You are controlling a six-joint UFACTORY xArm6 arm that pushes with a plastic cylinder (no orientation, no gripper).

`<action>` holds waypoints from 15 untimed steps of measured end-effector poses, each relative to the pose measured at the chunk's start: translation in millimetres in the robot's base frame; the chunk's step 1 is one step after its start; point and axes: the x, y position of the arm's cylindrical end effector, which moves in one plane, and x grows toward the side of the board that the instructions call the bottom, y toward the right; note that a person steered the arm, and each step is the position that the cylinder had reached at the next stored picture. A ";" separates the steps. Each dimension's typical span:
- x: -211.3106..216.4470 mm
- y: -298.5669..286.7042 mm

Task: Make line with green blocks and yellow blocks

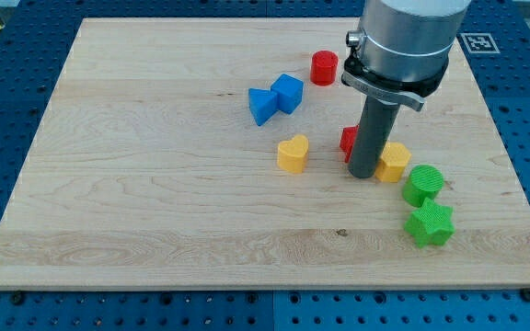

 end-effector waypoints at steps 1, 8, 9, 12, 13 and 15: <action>-30.8 4.2; -4.6 -117.0; -3.1 -81.1; -9.9 -29.1; -33.0 -36.0; -45.7 20.8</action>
